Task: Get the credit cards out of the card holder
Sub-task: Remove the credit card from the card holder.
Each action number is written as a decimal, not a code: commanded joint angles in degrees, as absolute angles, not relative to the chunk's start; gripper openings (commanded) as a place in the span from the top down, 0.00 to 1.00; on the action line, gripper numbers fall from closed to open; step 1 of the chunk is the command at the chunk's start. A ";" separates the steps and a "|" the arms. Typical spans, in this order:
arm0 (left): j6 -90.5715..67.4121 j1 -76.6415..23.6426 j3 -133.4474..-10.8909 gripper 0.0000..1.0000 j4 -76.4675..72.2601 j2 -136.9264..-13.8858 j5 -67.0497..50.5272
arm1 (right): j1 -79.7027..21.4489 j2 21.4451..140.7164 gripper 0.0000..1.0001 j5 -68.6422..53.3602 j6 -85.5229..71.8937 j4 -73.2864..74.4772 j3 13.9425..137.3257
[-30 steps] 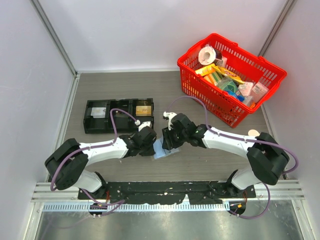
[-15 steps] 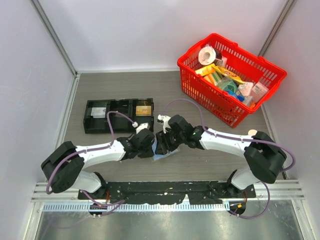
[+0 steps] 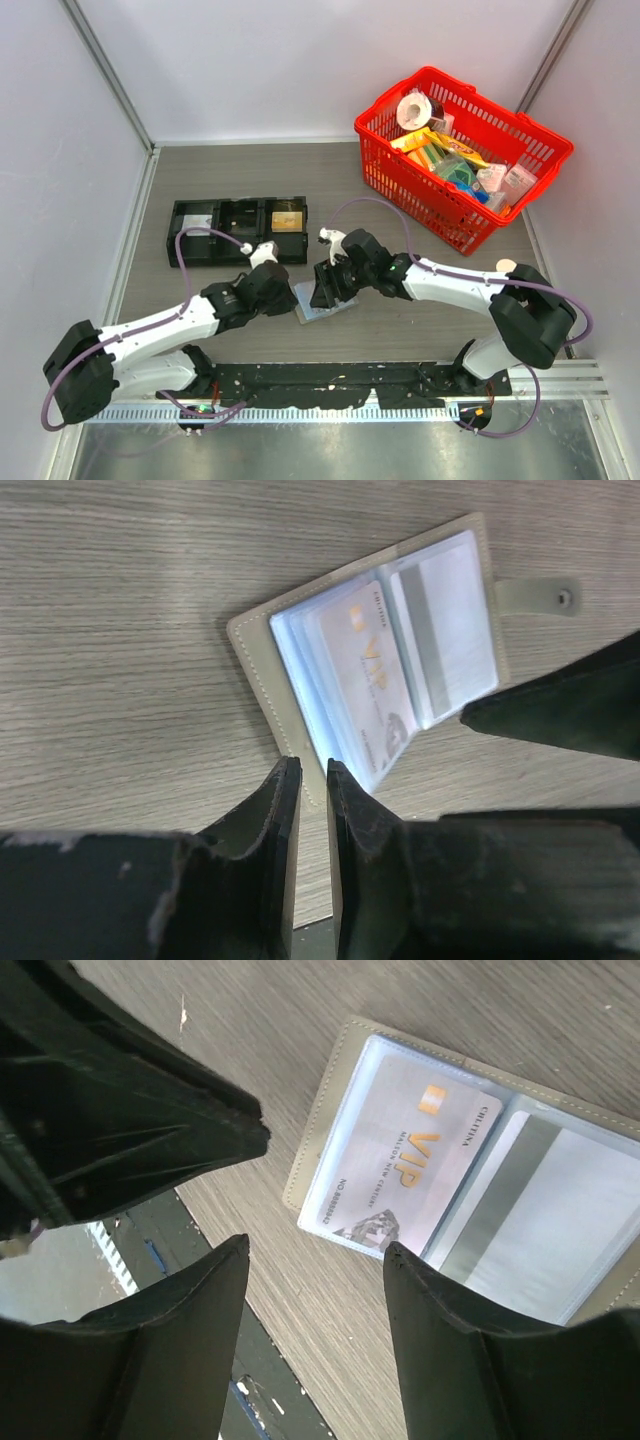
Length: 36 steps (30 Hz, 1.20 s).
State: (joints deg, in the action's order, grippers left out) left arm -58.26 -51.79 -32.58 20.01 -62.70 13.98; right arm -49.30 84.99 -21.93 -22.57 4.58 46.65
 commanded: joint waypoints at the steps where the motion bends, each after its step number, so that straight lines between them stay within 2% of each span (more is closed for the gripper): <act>1: -58.62 -52.03 -33.74 0.80 18.20 -60.82 13.89 | -46.60 82.79 0.42 -20.13 -25.04 0.44 44.83; 9: -55.20 -52.03 -39.81 0.82 14.06 -70.91 11.07 | -41.66 83.85 0.45 -26.63 -29.97 -10.28 38.76; 18: -57.65 -51.94 -35.42 0.89 12.83 -77.78 13.62 | -40.78 88.67 0.46 -29.18 -33.48 -19.24 35.42; 23: -57.92 -51.33 -34.54 1.00 14.15 -80.07 12.66 | -40.78 92.19 0.47 -30.76 -35.24 -23.72 34.19; 36: -58.36 -50.45 -32.34 1.00 11.51 -81.30 9.67 | -40.69 97.12 0.50 -34.45 -39.46 -31.99 31.90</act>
State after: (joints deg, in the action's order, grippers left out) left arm -58.30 -50.65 -34.33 11.33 -78.59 10.50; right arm -40.32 96.03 -32.95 -38.39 -28.47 32.56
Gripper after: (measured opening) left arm 0.011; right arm 0.499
